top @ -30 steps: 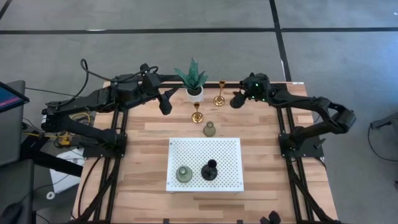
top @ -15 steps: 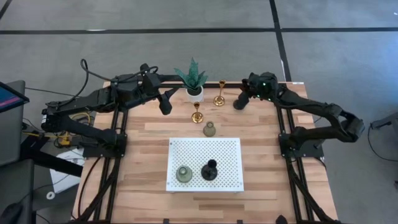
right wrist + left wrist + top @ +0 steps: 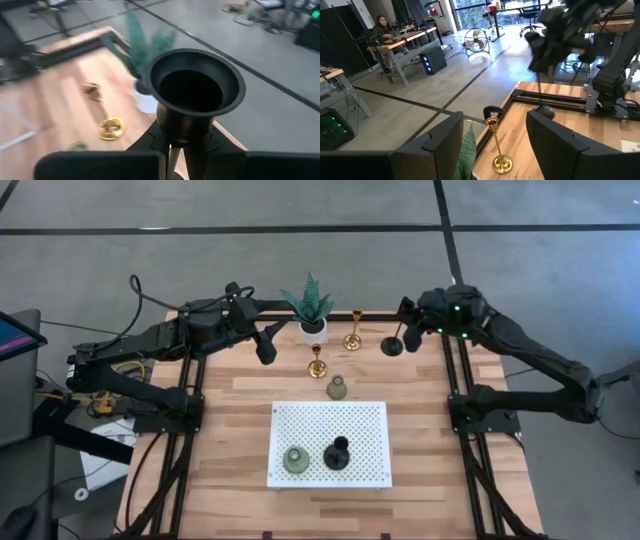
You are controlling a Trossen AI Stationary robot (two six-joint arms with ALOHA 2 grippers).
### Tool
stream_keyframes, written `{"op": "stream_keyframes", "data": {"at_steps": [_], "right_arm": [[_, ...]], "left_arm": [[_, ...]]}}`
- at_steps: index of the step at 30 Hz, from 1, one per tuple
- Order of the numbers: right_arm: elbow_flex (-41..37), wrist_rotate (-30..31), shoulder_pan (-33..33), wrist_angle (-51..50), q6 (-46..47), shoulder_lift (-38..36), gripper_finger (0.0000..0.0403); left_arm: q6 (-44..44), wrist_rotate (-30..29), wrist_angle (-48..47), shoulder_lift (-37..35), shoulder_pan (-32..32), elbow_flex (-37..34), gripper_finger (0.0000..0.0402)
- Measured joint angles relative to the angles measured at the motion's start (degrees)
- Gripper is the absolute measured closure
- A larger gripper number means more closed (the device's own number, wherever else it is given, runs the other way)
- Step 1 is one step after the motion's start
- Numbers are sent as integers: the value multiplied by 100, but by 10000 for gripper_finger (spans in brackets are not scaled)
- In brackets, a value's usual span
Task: Pick & Place candle stick holders
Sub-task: Align the black candle holder with the other black candle holder on the shelf
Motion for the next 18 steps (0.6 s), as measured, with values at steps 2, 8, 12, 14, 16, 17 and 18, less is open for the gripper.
{"op": "stream_keyframes", "data": {"at_steps": [2,8,12,14,16,17,18], "right_arm": [[338,-3,228,-275,11,-5,384],[1043,39,845,-779,216,113,384],[1235,37,1283,-855,372,221,384],[1261,39,1515,-861,460,294,384],[1267,45,1734,-844,538,377,384],[1267,82,1834,-835,576,417,384],[1267,125,1935,-831,608,454,384]], "left_arm": [[0,0,1,0,0,0,183],[0,0,0,0,0,0,183],[0,0,2,0,0,0,183],[-2,0,2,0,1,0,183],[0,0,2,0,0,0,183],[-2,0,2,0,0,0,183],[-2,0,2,0,1,0,183]]}}
